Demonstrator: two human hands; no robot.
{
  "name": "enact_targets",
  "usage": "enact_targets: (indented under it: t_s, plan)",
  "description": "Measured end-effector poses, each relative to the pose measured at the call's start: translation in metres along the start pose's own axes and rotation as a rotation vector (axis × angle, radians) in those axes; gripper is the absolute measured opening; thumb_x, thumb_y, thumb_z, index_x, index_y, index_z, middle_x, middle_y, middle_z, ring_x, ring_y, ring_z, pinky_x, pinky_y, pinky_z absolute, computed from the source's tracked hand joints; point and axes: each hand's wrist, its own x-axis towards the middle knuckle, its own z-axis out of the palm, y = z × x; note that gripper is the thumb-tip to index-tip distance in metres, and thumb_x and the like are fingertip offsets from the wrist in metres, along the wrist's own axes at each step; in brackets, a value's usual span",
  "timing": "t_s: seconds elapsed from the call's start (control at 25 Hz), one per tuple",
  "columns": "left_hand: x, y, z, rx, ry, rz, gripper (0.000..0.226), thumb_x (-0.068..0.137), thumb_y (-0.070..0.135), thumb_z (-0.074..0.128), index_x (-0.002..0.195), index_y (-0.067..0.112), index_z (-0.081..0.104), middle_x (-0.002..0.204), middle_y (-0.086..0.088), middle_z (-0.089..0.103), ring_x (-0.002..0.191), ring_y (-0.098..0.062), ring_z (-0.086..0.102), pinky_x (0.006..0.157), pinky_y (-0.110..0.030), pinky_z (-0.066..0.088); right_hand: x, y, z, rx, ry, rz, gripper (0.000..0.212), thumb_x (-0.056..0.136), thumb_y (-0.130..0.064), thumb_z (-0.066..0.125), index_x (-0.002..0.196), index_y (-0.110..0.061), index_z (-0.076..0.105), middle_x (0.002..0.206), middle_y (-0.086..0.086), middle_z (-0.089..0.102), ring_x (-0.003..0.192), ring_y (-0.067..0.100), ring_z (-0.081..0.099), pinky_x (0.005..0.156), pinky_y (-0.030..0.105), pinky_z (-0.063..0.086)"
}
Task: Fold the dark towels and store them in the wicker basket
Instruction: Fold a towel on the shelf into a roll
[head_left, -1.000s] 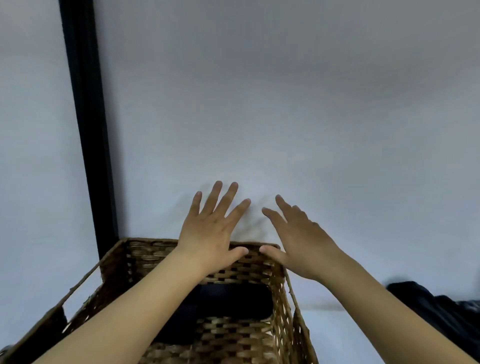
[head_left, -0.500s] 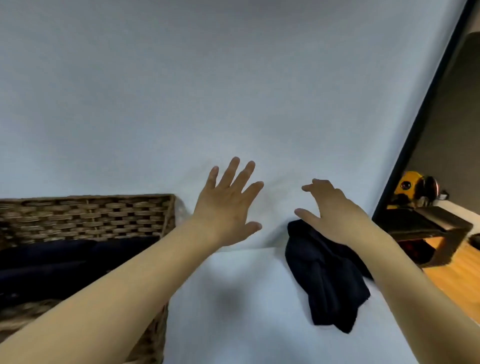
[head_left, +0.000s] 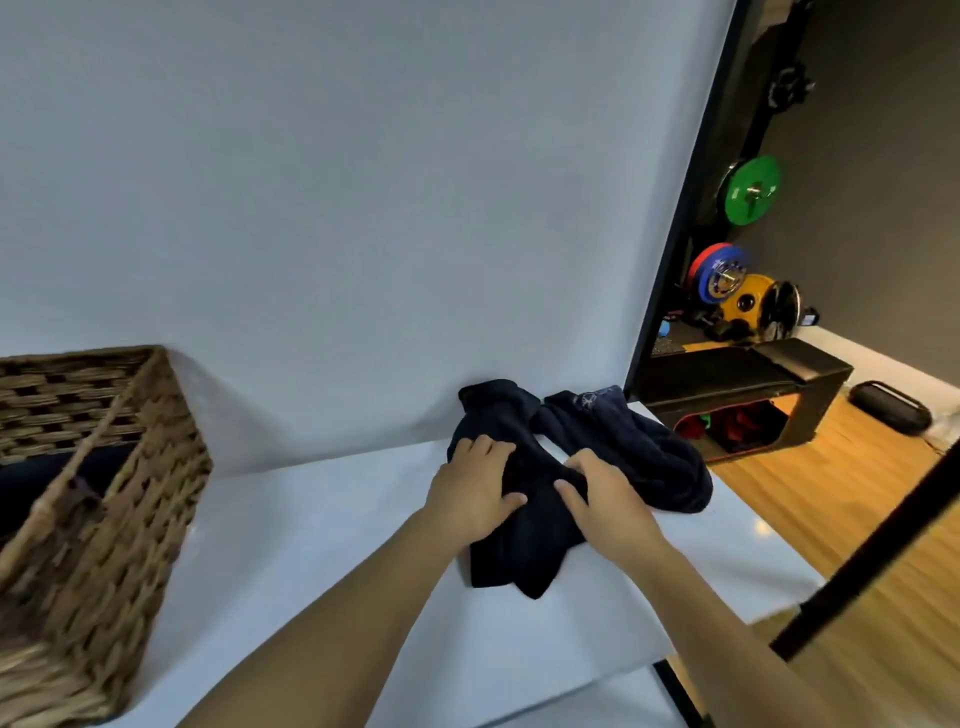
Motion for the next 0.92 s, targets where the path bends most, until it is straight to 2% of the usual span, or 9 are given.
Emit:
enact_targets:
  t_s: [0.08, 0.16, 0.32, 0.44, 0.56, 0.72, 0.84, 0.92]
  plan:
    - [0.004, 0.003, 0.008, 0.159, 0.101, 0.027, 0.024, 0.099, 0.031, 0.058, 0.122, 0.023, 0.058, 0.126, 0.003, 0.047, 0.123, -0.023, 0.042, 0.093, -0.036, 0.048, 0.000, 0.004, -0.002, 0.041, 0.071, -0.027, 0.011, 0.100, -0.030, 0.056, 0.094, -0.024, 0.050, 0.091, -0.008, 0.057, 0.087, 0.016, 0.056, 0.072, 0.039, 0.052]
    - [0.006, 0.004, 0.009, 0.153, 0.147, 0.024, 0.009, 0.099, 0.020, 0.054, 0.107, 0.020, 0.058, 0.114, 0.002, 0.048, 0.113, -0.022, 0.045, 0.084, -0.034, 0.049, 0.000, 0.005, -0.001, 0.082, 0.107, -0.036, 0.017, 0.101, -0.027, 0.055, 0.086, -0.023, 0.048, 0.083, -0.006, 0.056, 0.076, 0.014, 0.054, 0.066, 0.039, 0.050]
    - [0.005, 0.001, 0.003, 0.056, 0.195, -0.110, 0.017, 0.099, 0.025, 0.058, 0.112, 0.017, 0.050, 0.111, 0.001, 0.052, 0.098, -0.021, 0.052, 0.075, -0.034, 0.046, -0.001, 0.004, 0.000, 0.248, 0.157, -0.035, 0.023, 0.101, -0.021, 0.054, 0.079, -0.024, 0.048, 0.080, -0.006, 0.054, 0.070, 0.011, 0.051, 0.064, 0.034, 0.047]
    - [0.004, -0.004, -0.002, 0.039, 0.167, -0.158, 0.011, 0.101, 0.026, 0.055, 0.105, 0.016, 0.053, 0.104, -0.002, 0.059, 0.088, -0.022, 0.057, 0.076, -0.035, 0.049, 0.001, -0.006, -0.004, 0.320, 0.259, -0.126, 0.022, 0.101, -0.019, 0.053, 0.080, -0.024, 0.049, 0.082, -0.008, 0.052, 0.070, 0.011, 0.052, 0.062, 0.027, 0.046]
    - [0.004, -0.010, -0.016, -0.264, 0.263, -0.212, 0.009, 0.100, 0.027, 0.057, 0.095, 0.020, 0.054, 0.091, 0.004, 0.061, 0.082, -0.018, 0.060, 0.074, -0.032, 0.050, -0.002, -0.020, -0.007, 0.445, 0.355, -0.167, 0.023, 0.101, -0.015, 0.053, 0.079, -0.019, 0.049, 0.070, -0.006, 0.048, 0.059, 0.010, 0.044, 0.056, 0.017, 0.037]
    - [0.006, -0.013, -0.061, -0.735, 0.529, -0.299, 0.013, 0.097, 0.020, 0.061, 0.086, 0.016, 0.056, 0.083, 0.003, 0.061, 0.072, -0.017, 0.055, 0.066, -0.031, 0.047, 0.005, -0.030, -0.024, 0.686, 0.421, -0.041, 0.023, 0.102, -0.016, 0.052, 0.079, -0.016, 0.049, 0.060, -0.007, 0.046, 0.053, 0.006, 0.041, 0.051, 0.017, 0.035]
    - [0.003, -0.017, -0.092, -1.085, 0.598, -0.332, 0.014, 0.101, 0.016, 0.054, 0.087, 0.015, 0.055, 0.089, -0.002, 0.067, 0.074, -0.018, 0.061, 0.076, -0.042, 0.058, 0.008, -0.038, -0.042, 0.777, 0.545, 0.001, 0.019, 0.102, -0.015, 0.051, 0.083, -0.014, 0.051, 0.068, -0.006, 0.051, 0.057, 0.001, 0.046, 0.051, 0.013, 0.039]
    - [0.000, -0.025, -0.102, -1.181, 0.637, -0.364, 0.016, 0.104, 0.014, 0.048, 0.088, 0.015, 0.054, 0.096, -0.004, 0.071, 0.079, -0.019, 0.066, 0.082, -0.043, 0.058, 0.011, -0.036, -0.047, 0.766, 0.594, 0.005, 0.016, 0.101, -0.013, 0.051, 0.085, -0.010, 0.052, 0.069, -0.003, 0.051, 0.057, 0.000, 0.045, 0.051, 0.013, 0.039]
